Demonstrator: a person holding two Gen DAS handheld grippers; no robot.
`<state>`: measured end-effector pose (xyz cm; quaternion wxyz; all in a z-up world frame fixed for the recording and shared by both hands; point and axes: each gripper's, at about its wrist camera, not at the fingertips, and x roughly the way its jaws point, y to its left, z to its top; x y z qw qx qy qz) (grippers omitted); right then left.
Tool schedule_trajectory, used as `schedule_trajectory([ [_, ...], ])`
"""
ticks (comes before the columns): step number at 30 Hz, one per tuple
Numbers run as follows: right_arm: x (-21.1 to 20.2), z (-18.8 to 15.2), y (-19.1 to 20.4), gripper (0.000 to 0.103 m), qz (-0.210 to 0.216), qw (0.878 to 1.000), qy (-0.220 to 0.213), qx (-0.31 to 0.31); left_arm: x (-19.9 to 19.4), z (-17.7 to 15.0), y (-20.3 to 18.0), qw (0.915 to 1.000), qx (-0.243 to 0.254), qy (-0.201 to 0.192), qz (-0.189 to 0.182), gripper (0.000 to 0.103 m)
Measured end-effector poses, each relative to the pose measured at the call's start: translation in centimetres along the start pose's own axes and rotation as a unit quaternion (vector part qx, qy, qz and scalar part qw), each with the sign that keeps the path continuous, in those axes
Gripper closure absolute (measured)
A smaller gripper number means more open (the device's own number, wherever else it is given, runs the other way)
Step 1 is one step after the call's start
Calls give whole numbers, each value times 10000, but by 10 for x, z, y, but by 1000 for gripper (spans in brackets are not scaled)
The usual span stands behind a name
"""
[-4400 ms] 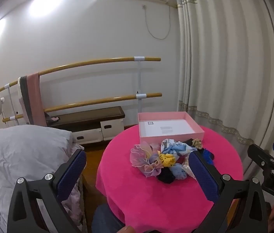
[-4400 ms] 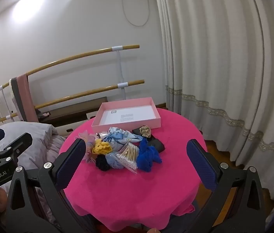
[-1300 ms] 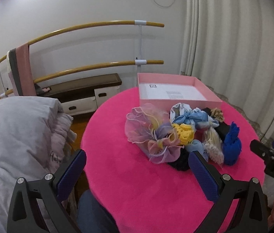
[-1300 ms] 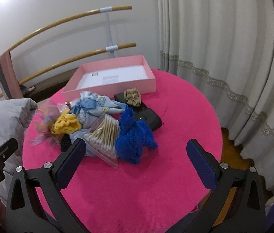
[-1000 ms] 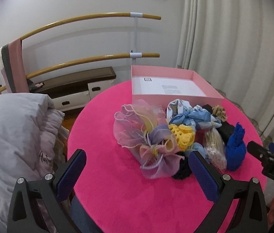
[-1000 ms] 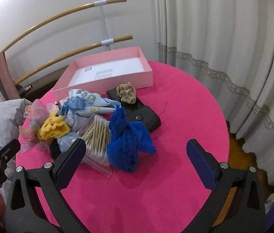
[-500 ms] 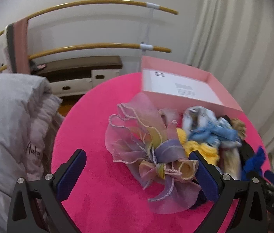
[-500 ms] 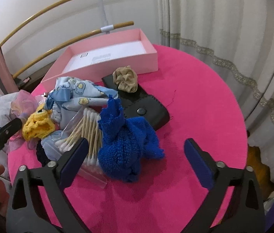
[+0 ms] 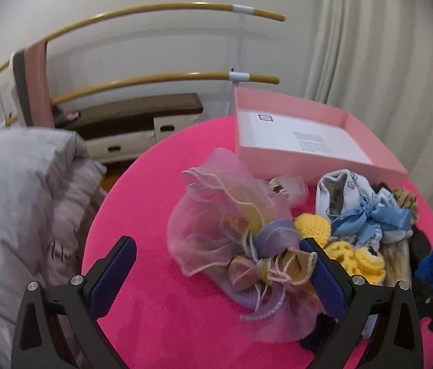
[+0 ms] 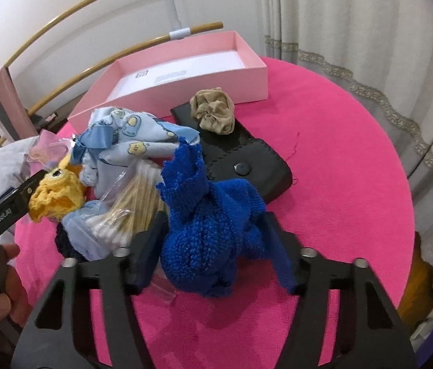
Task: Organize soft objects
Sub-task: 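Reach the left tool to the lilac scrunchie while the right tool reaches the blue sock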
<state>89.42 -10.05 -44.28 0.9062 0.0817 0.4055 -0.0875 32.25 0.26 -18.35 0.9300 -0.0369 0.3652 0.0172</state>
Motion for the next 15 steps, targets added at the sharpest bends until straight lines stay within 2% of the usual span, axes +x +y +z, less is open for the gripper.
schedule_trajectory([
  [5,1,0,-2,51,45,10000,6,46,20,2,-5,9993,-74,263,-238,0],
  [6,2,0,-2,51,42,10000,-2,40,24,3,-5,9990,-79,299,-323,3],
  [7,2,1,-3,52,38,10000,-23,43,26,4,-4,9985,-90,345,-404,8],
  [9,1,1,-4,61,93,9999,-44,94,32,6,1,9963,-159,523,-661,39],
  [12,0,1,-6,64,155,9998,-78,95,38,5,6,9943,-151,636,-841,51],
  [15,-2,-1,-9,66,183,9997,-99,135,36,2,6,9948,-46,588,-825,61],
])
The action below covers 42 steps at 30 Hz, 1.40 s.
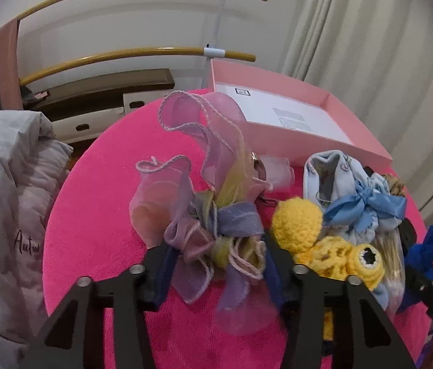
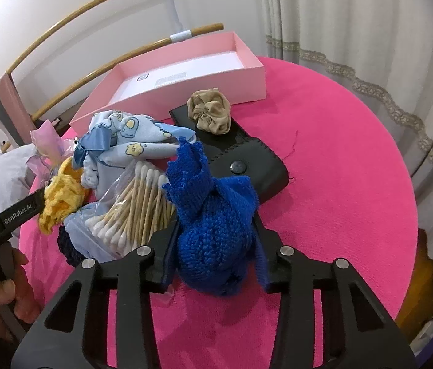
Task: Organize soft objects
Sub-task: 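Reach the left tool to the lilac scrunchie while the right tool reaches the blue sock, then close the left tool on the lilac scrunchie while the right tool grips the blue sock, then carry both items over the pink box and open both tools to drop them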
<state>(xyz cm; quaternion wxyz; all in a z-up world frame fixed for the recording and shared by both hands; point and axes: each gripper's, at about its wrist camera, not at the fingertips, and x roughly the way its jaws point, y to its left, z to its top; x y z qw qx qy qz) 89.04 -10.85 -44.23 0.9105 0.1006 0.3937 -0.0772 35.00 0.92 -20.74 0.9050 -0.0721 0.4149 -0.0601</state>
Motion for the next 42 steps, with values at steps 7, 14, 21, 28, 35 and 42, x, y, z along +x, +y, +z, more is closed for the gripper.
schedule_trajectory([
  [7,-14,-2,0,67,59,9999,-114,5,-26,-13,-8,9995,205,-194,160,68],
  [14,-27,-3,3,67,130,9996,-249,2,-67,-35,-15,9984,391,-349,203,73],
  [21,-45,0,10,67,213,9987,-452,-80,-112,-47,-21,9969,495,-568,212,74],
  [28,-54,5,19,67,303,9977,-563,-213,-137,-35,-27,9953,574,-741,258,74],
  [35,-61,32,26,67,471,9952,-764,-387,-149,-14,-30,9940,647,-863,202,74],
  [42,-62,74,20,67,573,9922,-974,-530,-152,25,-38,9925,692,-1005,18,74],
])
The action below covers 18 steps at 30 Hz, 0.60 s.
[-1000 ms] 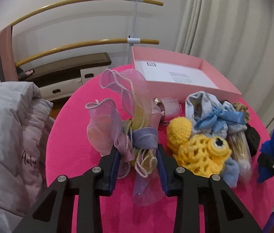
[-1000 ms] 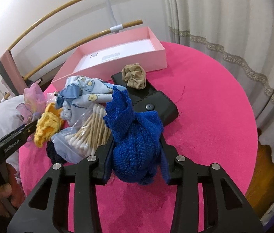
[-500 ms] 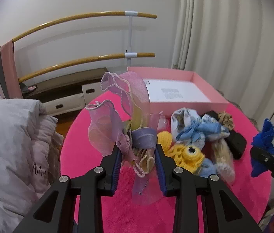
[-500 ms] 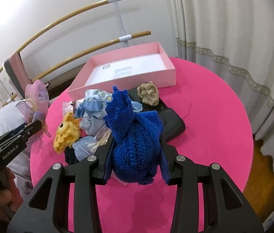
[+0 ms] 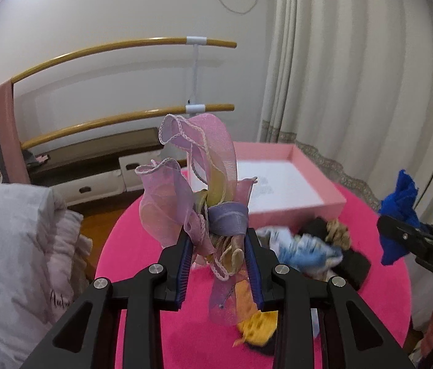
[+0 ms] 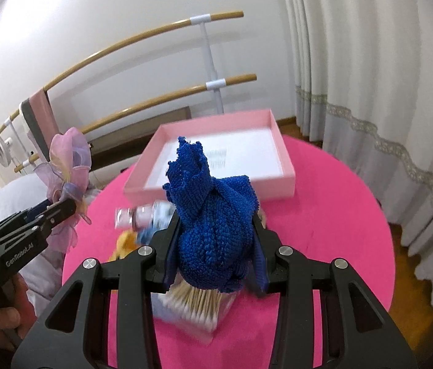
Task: Organize soft objects
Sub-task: 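Carry both items over the pink box and open both tools to drop them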
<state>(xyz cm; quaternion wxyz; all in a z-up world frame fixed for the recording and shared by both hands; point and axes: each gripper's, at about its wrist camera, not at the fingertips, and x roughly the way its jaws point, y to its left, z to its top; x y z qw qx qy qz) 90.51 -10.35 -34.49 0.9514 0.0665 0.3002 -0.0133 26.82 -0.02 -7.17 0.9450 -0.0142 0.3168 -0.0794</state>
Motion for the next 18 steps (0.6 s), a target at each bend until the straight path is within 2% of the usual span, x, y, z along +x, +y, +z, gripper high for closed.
schedule_trajectory([
  [9,27,81,-17,66,163,9995,-239,-106,32,72,-4,9997,-20,-182,-178,74],
  [18,92,150,-34,66,362,9993,-18,73,105,144,3,9992,-228,61,-321,74],
])
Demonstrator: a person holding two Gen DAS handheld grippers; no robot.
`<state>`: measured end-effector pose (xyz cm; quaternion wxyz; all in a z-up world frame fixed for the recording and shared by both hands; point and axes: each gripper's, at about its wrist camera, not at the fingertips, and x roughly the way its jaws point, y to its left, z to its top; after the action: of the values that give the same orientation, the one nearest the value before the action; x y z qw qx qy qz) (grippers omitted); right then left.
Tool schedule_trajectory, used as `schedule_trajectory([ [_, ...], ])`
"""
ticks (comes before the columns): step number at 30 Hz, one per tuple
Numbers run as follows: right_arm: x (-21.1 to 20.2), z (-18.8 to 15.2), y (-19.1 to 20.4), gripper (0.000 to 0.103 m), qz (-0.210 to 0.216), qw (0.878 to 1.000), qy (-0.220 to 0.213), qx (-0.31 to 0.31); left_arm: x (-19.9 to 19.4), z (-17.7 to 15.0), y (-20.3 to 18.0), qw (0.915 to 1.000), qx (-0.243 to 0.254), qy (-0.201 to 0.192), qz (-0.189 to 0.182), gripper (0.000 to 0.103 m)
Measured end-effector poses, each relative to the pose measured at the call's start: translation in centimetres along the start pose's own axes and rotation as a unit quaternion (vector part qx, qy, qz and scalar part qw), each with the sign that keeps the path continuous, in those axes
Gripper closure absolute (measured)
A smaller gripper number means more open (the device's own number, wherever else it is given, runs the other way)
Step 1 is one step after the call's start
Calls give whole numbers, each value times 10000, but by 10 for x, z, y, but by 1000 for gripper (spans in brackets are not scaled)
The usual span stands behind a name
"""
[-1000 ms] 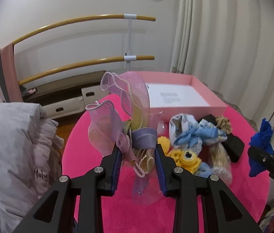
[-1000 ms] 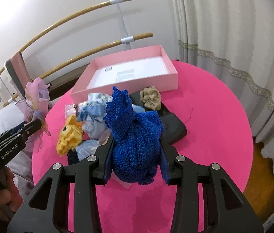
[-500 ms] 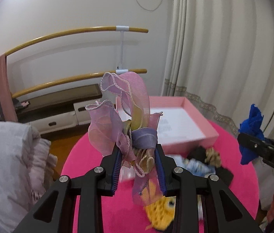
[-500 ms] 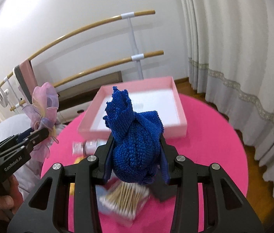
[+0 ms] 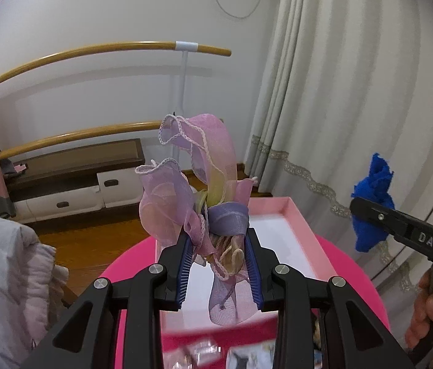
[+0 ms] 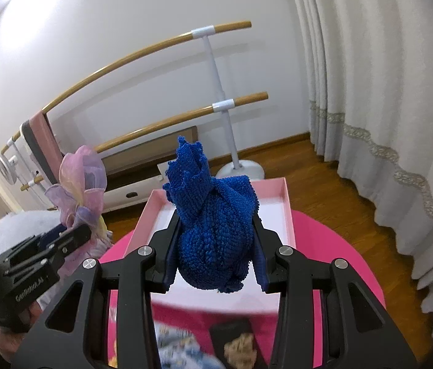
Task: Organize soft objects
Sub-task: 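Carry both items over the pink box and open both tools to drop them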
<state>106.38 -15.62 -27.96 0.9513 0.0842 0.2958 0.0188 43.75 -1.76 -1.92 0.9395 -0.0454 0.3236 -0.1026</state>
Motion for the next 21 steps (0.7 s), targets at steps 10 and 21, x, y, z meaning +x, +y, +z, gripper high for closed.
schedule_trajectory([
  [10,92,23,-33,66,101,9970,717,283,104,50,-9,9980,-8,624,-63,74],
  [21,155,14,-56,66,-11,9903,1302,486,216,94,-9,9921,-128,1246,-55,73],
])
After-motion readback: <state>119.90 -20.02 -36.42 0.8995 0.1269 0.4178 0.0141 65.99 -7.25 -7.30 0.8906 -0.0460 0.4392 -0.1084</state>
